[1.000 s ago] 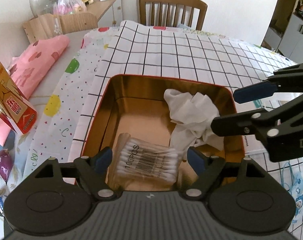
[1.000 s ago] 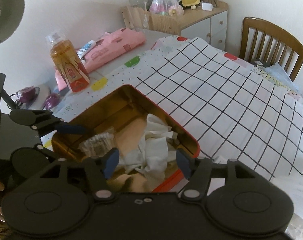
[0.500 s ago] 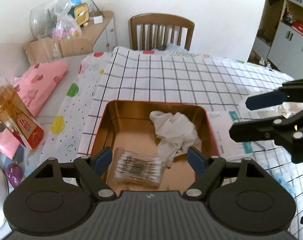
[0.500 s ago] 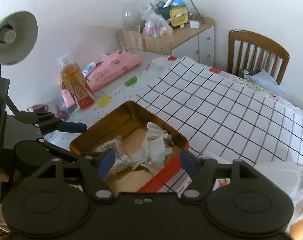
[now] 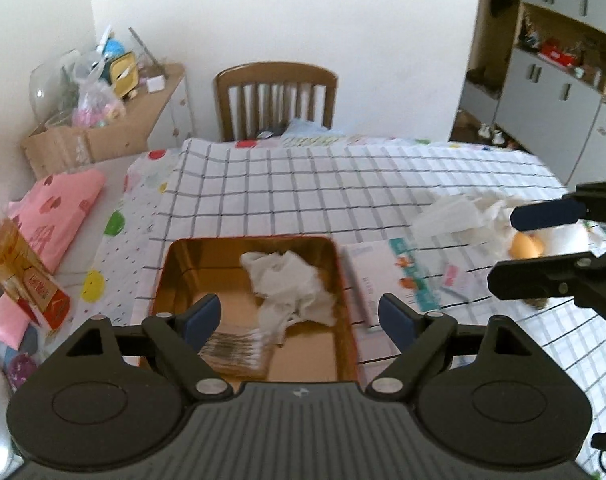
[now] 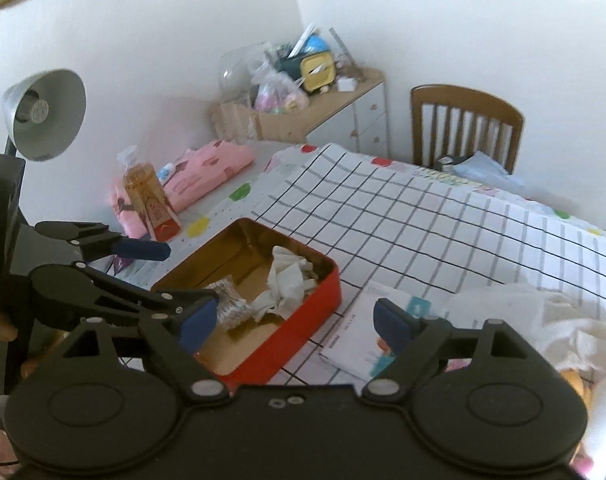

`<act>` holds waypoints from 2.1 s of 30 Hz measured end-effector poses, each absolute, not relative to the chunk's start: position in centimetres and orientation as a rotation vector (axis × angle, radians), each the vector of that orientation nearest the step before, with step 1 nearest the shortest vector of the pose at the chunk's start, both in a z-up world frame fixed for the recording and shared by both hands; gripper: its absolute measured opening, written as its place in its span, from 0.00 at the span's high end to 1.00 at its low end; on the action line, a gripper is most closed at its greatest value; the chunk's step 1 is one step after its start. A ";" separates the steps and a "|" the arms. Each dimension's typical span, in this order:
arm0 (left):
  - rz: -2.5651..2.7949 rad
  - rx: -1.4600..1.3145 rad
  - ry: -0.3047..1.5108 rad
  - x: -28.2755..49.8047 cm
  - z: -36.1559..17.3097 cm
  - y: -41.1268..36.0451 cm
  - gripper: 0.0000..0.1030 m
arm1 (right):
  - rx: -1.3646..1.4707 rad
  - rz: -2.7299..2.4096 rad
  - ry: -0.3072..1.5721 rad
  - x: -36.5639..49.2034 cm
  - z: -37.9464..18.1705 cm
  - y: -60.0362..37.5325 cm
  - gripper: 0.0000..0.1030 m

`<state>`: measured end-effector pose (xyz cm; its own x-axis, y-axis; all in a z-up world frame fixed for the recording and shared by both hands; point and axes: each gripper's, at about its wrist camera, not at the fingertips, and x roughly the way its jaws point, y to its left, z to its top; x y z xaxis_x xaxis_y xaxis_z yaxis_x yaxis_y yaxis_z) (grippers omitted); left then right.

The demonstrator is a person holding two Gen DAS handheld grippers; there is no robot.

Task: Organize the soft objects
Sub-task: 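Open both tools to release the items into the tin and withdraw, then grasp the tea bag with the left tool while the right tool grasps the blue mask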

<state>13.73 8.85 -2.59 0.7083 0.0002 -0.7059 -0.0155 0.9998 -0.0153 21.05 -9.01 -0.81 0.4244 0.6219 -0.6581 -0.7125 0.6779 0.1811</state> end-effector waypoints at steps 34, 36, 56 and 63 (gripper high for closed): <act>-0.166 -0.001 0.819 11.5 -8.7 -0.4 0.01 | -0.165 0.636 0.822 12.3 -9.3 -19.4 0.04; -0.156 -0.004 0.828 11.5 -9.2 -0.6 0.01 | -0.180 0.657 0.833 12.2 -10.1 -19.2 0.04; -0.083 0.027 0.912 13.5 -14.1 -2.9 0.01 | -0.306 0.745 0.917 13.8 -14.5 -18.1 0.04; -0.072 -0.014 0.940 13.9 -15.1 -2.5 0.05 | -0.331 0.761 0.911 14.0 -15.2 -17.3 0.04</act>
<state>13.91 -2.54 -15.10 0.5876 -0.0678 -0.8063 0.0555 0.9975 -0.0434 13.96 -17.29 -15.25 0.3803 0.4496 -0.8082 -0.7151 0.6971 0.0513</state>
